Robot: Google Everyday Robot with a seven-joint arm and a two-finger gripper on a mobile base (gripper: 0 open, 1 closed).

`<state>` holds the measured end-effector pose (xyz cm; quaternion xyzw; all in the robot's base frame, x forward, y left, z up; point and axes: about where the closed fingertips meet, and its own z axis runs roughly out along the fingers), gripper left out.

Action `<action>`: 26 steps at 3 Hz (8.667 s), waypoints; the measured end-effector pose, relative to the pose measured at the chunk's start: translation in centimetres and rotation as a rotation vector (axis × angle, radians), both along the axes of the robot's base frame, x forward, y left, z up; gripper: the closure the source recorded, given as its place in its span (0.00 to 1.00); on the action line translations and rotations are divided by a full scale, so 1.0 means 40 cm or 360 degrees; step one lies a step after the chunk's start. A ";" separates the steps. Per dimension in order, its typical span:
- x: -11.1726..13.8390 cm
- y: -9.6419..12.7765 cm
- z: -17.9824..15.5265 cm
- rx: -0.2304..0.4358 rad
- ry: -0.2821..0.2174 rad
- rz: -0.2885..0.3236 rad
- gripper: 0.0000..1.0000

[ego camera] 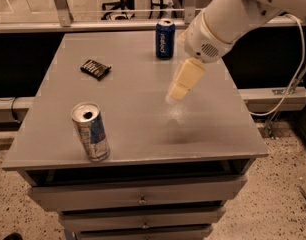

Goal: Move rxbar chocolate near redbull can

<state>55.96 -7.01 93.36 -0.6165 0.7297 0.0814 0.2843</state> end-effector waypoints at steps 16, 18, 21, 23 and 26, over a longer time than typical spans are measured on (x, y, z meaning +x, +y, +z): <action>0.186 0.349 -0.075 0.0529 0.0306 0.0180 1.00; 0.066 0.304 -0.091 0.0519 0.0503 0.0195 1.00; -0.073 0.356 -0.165 0.0583 0.0783 0.0213 1.00; -0.095 0.359 -0.185 0.0564 0.0829 0.0197 0.78; -0.105 0.348 -0.193 0.0556 0.0845 0.0176 0.01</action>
Offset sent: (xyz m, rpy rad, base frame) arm 0.1286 0.1369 -0.0508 0.3049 -0.0297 0.0542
